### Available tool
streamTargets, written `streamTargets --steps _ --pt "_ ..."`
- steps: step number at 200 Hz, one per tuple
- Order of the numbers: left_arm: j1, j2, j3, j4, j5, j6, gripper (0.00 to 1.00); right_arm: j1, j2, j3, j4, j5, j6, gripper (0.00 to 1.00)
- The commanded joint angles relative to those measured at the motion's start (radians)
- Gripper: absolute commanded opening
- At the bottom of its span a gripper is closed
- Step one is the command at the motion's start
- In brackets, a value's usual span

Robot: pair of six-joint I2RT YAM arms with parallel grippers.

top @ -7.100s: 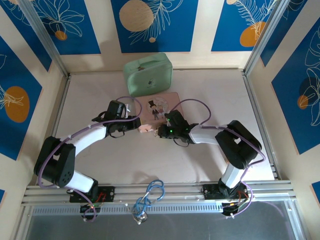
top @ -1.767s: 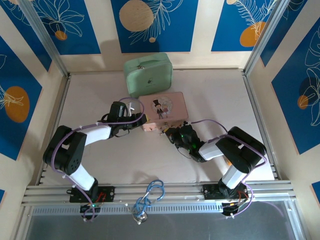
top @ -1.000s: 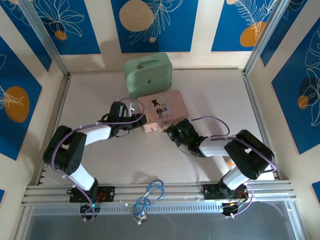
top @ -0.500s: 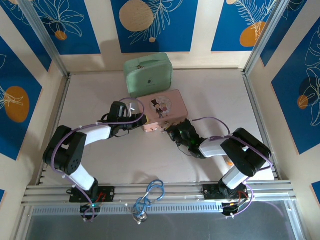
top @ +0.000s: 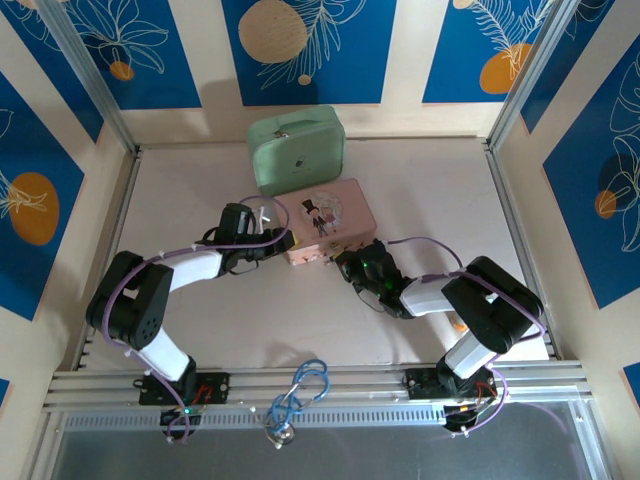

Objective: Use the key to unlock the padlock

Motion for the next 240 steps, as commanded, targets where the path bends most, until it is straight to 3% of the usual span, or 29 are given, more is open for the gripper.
streamTargets --steps 1,59,96,149,176,205,240 --pt "0.027 0.046 -0.045 -0.231 -0.077 0.047 0.5 -0.078 -0.007 -0.022 -0.031 0.141 0.028 0.0" --pt "0.031 0.046 -0.044 -0.239 -0.077 0.052 0.49 -0.066 -0.056 -0.063 0.073 0.096 0.03 0.0" --pt "0.036 0.047 -0.015 -0.281 -0.091 0.076 0.49 -0.055 -0.155 -0.02 -0.182 0.084 -0.055 0.0" --pt "0.036 0.005 0.047 -0.34 -0.128 0.099 0.54 -0.041 -0.351 0.121 -0.701 -0.029 -0.33 0.0" --pt "0.029 -0.068 0.066 -0.328 -0.119 0.077 0.57 -0.02 -0.463 0.202 -0.946 -0.028 -0.459 0.0" --pt "0.021 -0.155 0.099 -0.372 -0.111 0.081 0.6 0.044 -0.527 0.314 -1.185 0.02 -0.546 0.0" --pt "0.02 -0.246 0.147 -0.454 -0.106 0.095 0.62 0.147 -0.515 0.427 -1.341 0.031 -0.609 0.0"
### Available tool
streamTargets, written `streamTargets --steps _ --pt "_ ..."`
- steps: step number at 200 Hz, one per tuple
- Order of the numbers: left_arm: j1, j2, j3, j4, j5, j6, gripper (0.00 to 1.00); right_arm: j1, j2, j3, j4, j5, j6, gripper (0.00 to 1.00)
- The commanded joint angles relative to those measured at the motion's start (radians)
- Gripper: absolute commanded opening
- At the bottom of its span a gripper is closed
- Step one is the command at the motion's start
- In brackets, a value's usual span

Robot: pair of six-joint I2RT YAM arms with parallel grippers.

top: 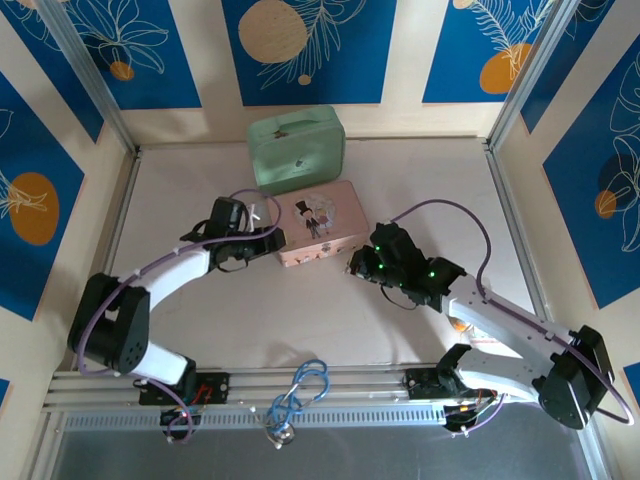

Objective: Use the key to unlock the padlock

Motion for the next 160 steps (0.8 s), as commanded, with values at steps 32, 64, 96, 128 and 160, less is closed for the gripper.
streamTargets --steps 32,64,96,128,160 --pt "0.005 -0.165 0.073 -0.135 0.014 0.065 0.63 0.101 0.045 0.142 -0.27 -0.057 -0.095 0.0" --pt "0.001 -0.277 0.023 -0.125 0.049 0.084 0.65 0.127 0.12 0.195 -0.281 -0.194 -0.092 0.0" --pt "-0.038 -0.303 -0.018 -0.139 0.08 0.092 0.64 0.111 0.226 0.226 -0.273 -0.324 -0.102 0.0" --pt "-0.099 -0.312 -0.062 -0.1 0.067 0.057 0.64 0.059 0.319 0.187 -0.192 -0.459 -0.078 0.0" --pt "-0.168 -0.295 -0.099 -0.045 0.031 0.018 0.62 0.038 0.412 0.169 -0.117 -0.543 -0.08 0.0"
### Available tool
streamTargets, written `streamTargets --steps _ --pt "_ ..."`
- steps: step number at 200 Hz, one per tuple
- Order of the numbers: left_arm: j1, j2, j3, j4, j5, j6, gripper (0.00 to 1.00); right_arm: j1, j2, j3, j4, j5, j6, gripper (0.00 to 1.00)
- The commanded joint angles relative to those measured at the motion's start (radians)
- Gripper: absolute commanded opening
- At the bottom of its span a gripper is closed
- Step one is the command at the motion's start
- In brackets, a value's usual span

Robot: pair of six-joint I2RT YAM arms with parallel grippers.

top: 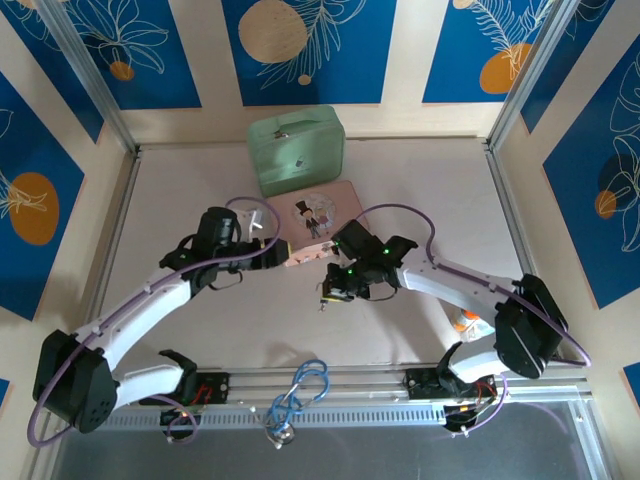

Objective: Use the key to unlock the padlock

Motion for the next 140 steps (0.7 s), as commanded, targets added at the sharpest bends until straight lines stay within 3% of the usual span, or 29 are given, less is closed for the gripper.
streamTargets --steps 1,83,140 --pt "-0.042 0.006 -0.026 0.042 -0.016 -0.028 0.62 -0.012 0.056 -0.016 0.065 -0.136 -0.001 0.0" --pt "-0.061 0.041 -0.022 0.043 -0.052 -0.036 0.61 -0.049 0.216 -0.061 0.18 -0.203 -0.002 0.0" --pt "-0.061 0.045 -0.02 0.042 -0.07 -0.033 0.6 -0.089 0.257 -0.086 0.195 -0.21 -0.007 0.11"
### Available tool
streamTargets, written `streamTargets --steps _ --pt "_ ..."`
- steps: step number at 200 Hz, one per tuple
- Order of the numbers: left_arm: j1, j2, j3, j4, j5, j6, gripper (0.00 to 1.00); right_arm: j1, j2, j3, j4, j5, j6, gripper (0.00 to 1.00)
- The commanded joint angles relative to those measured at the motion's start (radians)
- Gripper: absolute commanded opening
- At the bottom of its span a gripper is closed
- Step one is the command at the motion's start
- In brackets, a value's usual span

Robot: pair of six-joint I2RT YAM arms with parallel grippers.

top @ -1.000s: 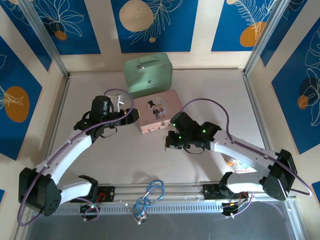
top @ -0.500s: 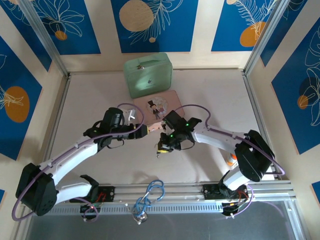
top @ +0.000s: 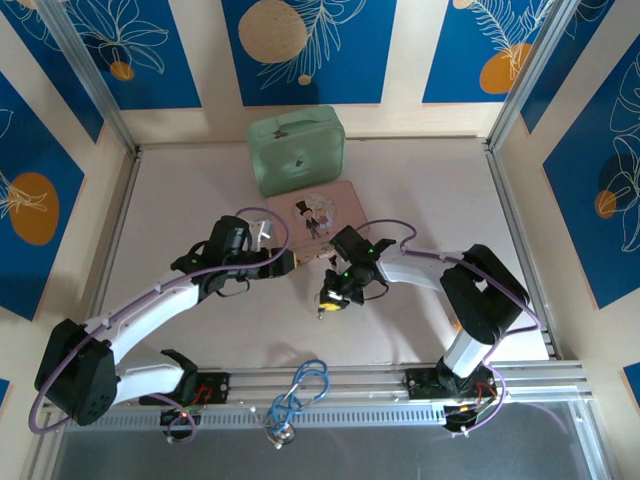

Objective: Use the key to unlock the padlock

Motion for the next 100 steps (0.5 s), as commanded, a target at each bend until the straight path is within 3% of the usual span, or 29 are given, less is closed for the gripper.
streamTargets --steps 1,56,100 --pt "-0.005 0.008 0.025 0.005 -0.014 0.009 0.6 -0.005 0.017 -0.007 0.005 -0.041 -0.006 0.12" --pt "-0.006 0.005 0.019 -0.001 -0.013 0.009 0.59 -0.035 -0.005 -0.033 -0.024 -0.011 0.004 0.25" --pt "-0.005 -0.012 0.033 -0.027 -0.018 0.017 0.59 -0.041 -0.145 -0.008 -0.173 0.115 -0.033 0.32"
